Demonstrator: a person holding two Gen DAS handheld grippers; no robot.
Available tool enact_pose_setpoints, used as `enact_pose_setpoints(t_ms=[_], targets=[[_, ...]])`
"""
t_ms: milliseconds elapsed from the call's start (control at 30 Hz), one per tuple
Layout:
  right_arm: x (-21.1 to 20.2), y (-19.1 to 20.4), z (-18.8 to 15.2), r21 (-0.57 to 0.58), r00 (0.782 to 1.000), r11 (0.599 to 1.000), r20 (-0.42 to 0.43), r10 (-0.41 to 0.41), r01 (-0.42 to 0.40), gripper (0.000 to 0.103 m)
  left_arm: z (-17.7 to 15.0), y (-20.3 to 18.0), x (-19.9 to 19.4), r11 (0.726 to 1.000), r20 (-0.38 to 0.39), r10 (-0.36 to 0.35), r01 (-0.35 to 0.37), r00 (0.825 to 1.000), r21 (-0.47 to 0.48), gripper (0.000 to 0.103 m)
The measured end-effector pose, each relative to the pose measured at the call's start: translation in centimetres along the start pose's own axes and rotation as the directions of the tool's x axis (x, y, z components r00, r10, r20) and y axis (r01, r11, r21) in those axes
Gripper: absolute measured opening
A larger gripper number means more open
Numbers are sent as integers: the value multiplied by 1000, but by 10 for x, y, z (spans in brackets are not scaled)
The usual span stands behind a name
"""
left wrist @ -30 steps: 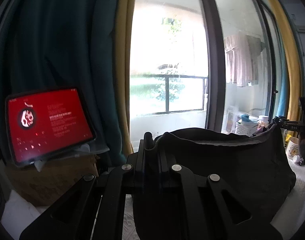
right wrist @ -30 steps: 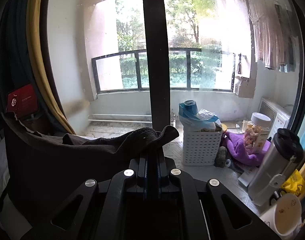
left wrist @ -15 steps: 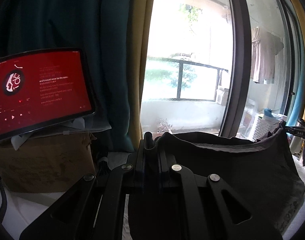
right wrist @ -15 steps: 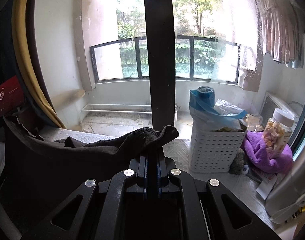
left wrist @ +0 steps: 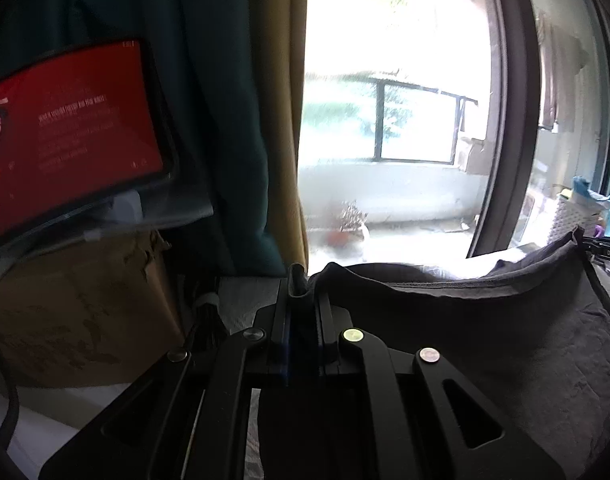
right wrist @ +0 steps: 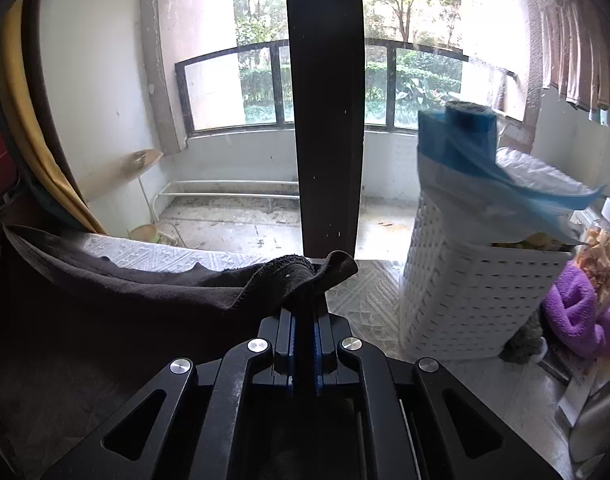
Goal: Fold small clothes
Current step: 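Lift the hem with both tools and fold it over toward the collar, then lower the hem onto the collar and open both tools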
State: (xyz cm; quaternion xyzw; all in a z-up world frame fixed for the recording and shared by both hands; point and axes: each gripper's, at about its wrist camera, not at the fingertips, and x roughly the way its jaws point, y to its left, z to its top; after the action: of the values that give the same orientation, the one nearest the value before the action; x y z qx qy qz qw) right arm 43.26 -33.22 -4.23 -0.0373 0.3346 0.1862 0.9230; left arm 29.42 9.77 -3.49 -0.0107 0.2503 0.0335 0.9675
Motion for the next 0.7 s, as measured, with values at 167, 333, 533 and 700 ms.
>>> enact_pose_setpoints(t_ms=[167,333,533,700], targets=[[20,1,3,8,1000,1000,-28,0,0,7,-2,-5,14,999,-37,40,-39,999,31,8],[31,2,0,5,998,1000,-59,-7,7,7,-7,-3,32,997,-93,66,-64,993,32,8],[42,-1,-1,-9,994,999,-106,-34,34,7,-14,2,44,995,-150,95,-91,984,36,8],[47,7,-3,-64,988,996,-133,-73,65,14,-12,12,46,994,-178,105,-110,978,-15,12]])
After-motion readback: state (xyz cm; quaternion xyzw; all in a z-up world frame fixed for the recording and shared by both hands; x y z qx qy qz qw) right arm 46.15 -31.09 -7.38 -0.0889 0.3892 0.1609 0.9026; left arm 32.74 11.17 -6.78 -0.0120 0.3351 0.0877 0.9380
